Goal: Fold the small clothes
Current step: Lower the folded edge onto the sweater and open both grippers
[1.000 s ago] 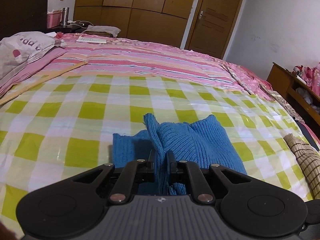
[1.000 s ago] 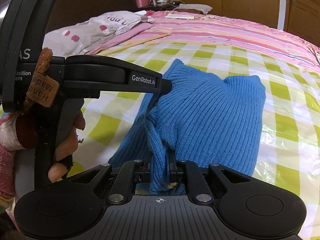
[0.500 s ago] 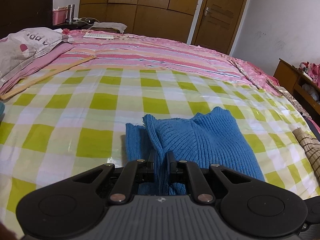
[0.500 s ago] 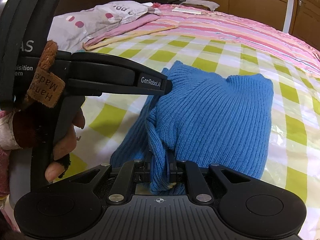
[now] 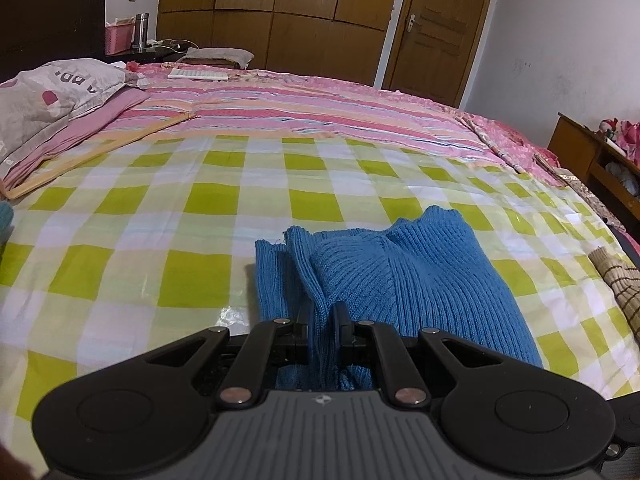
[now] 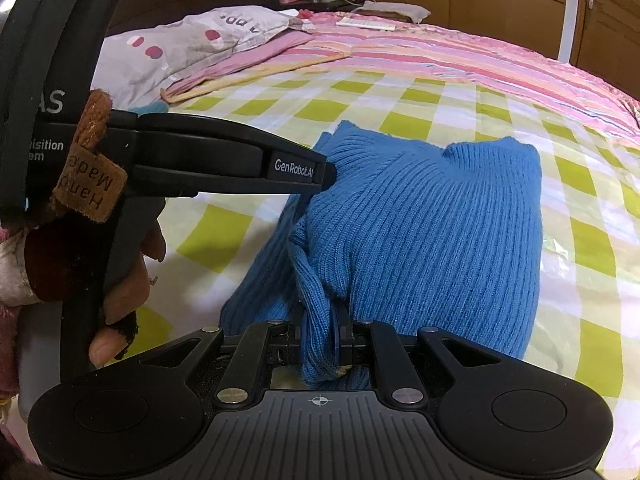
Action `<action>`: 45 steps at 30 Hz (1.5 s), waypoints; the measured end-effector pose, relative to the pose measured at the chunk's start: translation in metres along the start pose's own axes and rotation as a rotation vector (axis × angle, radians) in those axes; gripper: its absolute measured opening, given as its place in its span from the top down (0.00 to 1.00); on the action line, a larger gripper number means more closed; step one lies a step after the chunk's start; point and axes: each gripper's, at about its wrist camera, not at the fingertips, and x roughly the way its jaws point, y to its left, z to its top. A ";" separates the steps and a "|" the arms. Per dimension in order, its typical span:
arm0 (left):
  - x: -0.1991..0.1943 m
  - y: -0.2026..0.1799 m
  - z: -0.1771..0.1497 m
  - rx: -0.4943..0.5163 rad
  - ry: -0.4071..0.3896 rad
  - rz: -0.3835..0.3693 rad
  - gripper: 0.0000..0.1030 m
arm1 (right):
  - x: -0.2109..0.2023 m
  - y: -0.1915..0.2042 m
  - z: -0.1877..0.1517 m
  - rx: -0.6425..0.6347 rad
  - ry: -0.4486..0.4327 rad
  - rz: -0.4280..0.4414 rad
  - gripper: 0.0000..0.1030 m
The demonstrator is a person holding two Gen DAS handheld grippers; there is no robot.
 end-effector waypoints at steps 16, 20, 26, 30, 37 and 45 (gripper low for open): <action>0.001 0.036 -0.004 -0.057 0.009 0.061 0.92 | 0.001 0.015 0.008 -0.009 -0.010 0.023 0.88; -0.004 0.043 -0.006 -0.077 -0.001 0.056 0.92 | 0.006 0.018 0.011 -0.011 -0.003 0.024 0.88; -0.016 0.045 0.003 -0.054 -0.034 0.064 0.92 | 0.008 0.026 0.012 -0.019 -0.007 0.028 0.88; -0.021 0.048 0.006 -0.064 -0.039 0.063 0.92 | 0.009 0.030 0.011 -0.015 -0.004 0.033 0.84; -0.033 0.043 0.000 -0.033 -0.031 0.062 0.92 | 0.003 0.026 0.008 0.029 0.007 0.079 0.74; -0.047 0.034 0.002 -0.004 -0.037 0.060 0.91 | -0.014 0.036 0.008 -0.006 -0.006 0.122 0.69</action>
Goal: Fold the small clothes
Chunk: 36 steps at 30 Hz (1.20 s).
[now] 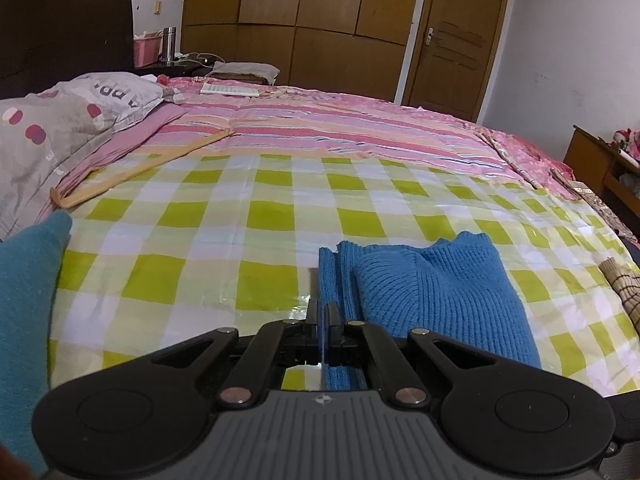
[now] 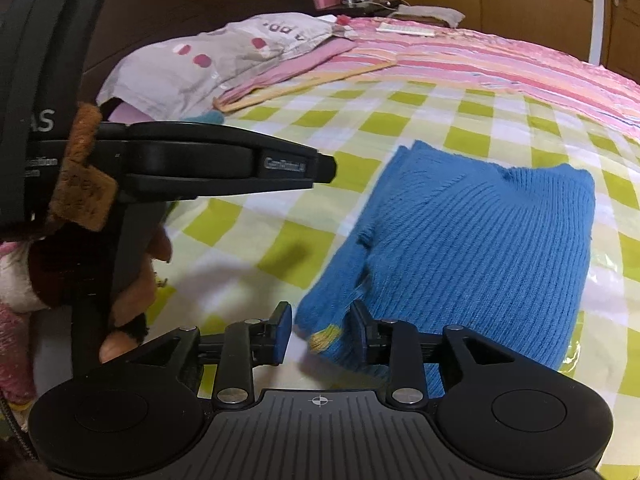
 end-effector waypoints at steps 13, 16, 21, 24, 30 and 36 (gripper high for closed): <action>-0.009 -0.030 -0.014 0.044 0.035 -0.057 0.91 | -0.039 -0.002 -0.013 -0.016 -0.034 -0.075 0.68; 0.000 -0.035 -0.026 0.060 0.080 -0.040 0.91 | -0.045 -0.010 -0.018 -0.011 -0.041 -0.104 0.68; 0.017 -0.025 -0.048 0.048 0.151 0.033 0.91 | -0.051 -0.034 -0.029 0.047 -0.035 -0.145 0.68; 0.019 -0.012 -0.056 -0.003 0.158 0.056 0.91 | -0.052 -0.049 -0.031 0.089 -0.031 -0.162 0.67; 0.000 0.003 -0.061 -0.103 0.096 0.024 0.91 | -0.056 -0.068 -0.017 0.130 -0.075 -0.196 0.67; -0.017 -0.013 -0.055 -0.058 0.044 -0.092 0.87 | -0.037 -0.066 0.021 0.111 -0.089 -0.159 0.59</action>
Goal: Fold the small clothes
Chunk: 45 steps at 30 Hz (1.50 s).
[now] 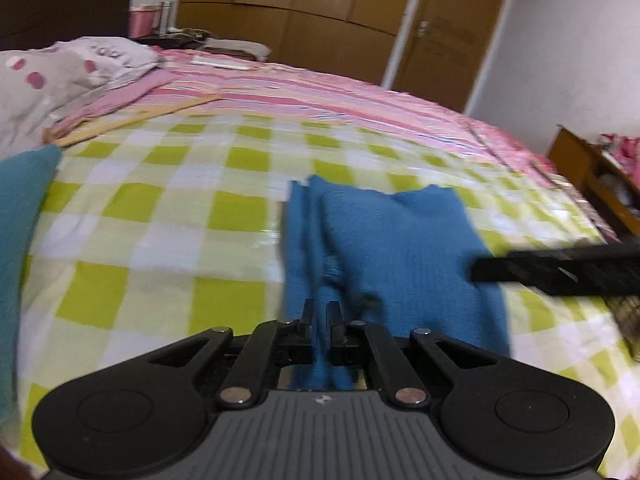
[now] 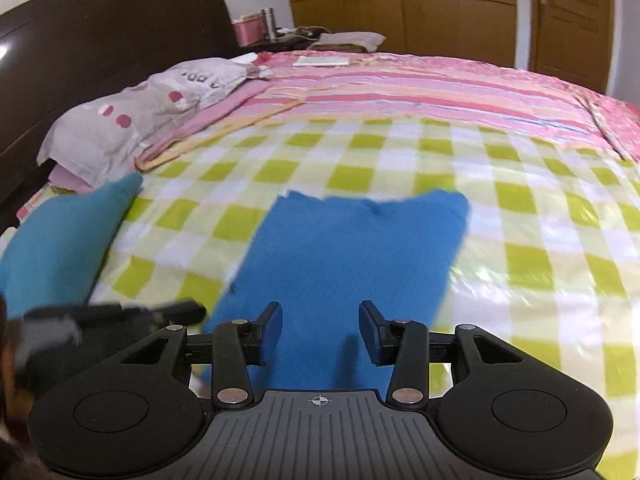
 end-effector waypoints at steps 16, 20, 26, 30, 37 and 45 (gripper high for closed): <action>0.016 -0.008 -0.011 0.126 0.065 -0.107 0.68 | 0.106 0.052 0.040 -0.159 0.138 -0.066 0.42; 0.021 -0.006 -0.011 0.121 0.065 -0.061 0.72 | 0.115 0.056 0.036 -0.198 0.118 -0.104 0.64; 0.003 0.001 -0.004 0.102 0.031 -0.046 0.84 | 0.094 0.057 0.054 -0.163 0.076 -0.039 0.86; 0.003 0.008 -0.003 0.084 0.039 -0.022 0.84 | 0.099 0.062 0.059 -0.113 0.061 0.002 0.86; 0.017 0.023 -0.008 0.010 0.109 -0.032 0.82 | 0.116 0.059 0.048 -0.045 0.095 0.078 0.72; 0.001 0.019 -0.006 0.003 0.041 -0.067 0.82 | 0.027 0.006 0.035 0.016 -0.059 0.104 0.48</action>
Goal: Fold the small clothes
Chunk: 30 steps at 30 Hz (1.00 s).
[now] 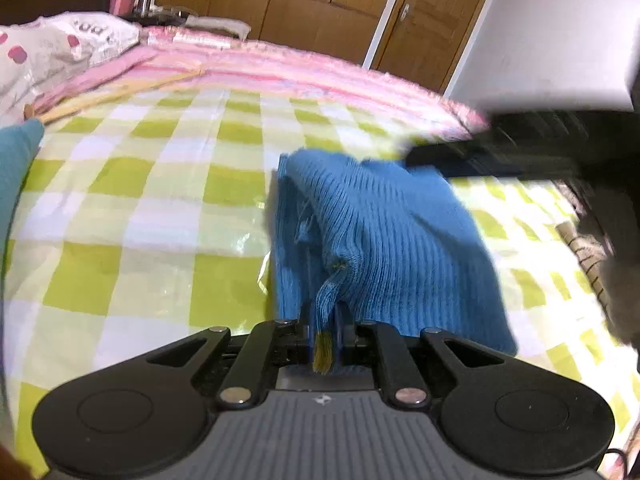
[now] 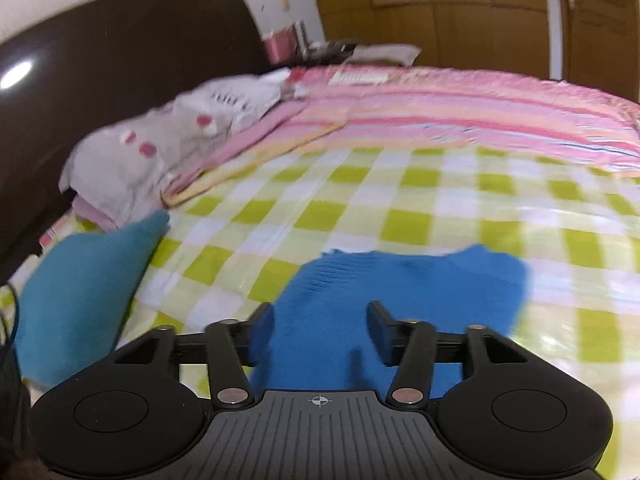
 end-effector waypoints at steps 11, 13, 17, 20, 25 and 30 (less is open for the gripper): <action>0.007 -0.024 0.021 0.053 -0.057 -0.006 0.67 | -0.015 -0.079 -0.074 0.292 0.076 0.034 0.43; 0.021 -0.024 0.018 0.065 -0.032 0.045 0.67 | -0.008 -0.079 -0.078 0.306 0.081 0.061 0.41; 0.031 -0.006 0.019 -0.008 0.000 0.046 0.60 | 0.005 -0.079 -0.083 0.337 0.091 0.099 0.35; 0.039 -0.003 0.018 0.004 0.014 0.067 0.50 | 0.017 -0.079 -0.084 0.367 0.096 0.120 0.35; 0.043 -0.002 0.014 -0.007 0.038 0.065 0.50 | 0.019 -0.071 -0.083 0.322 0.096 0.101 0.45; 0.039 -0.015 0.007 0.032 0.047 0.067 0.59 | 0.009 -0.072 -0.084 0.306 0.111 0.093 0.62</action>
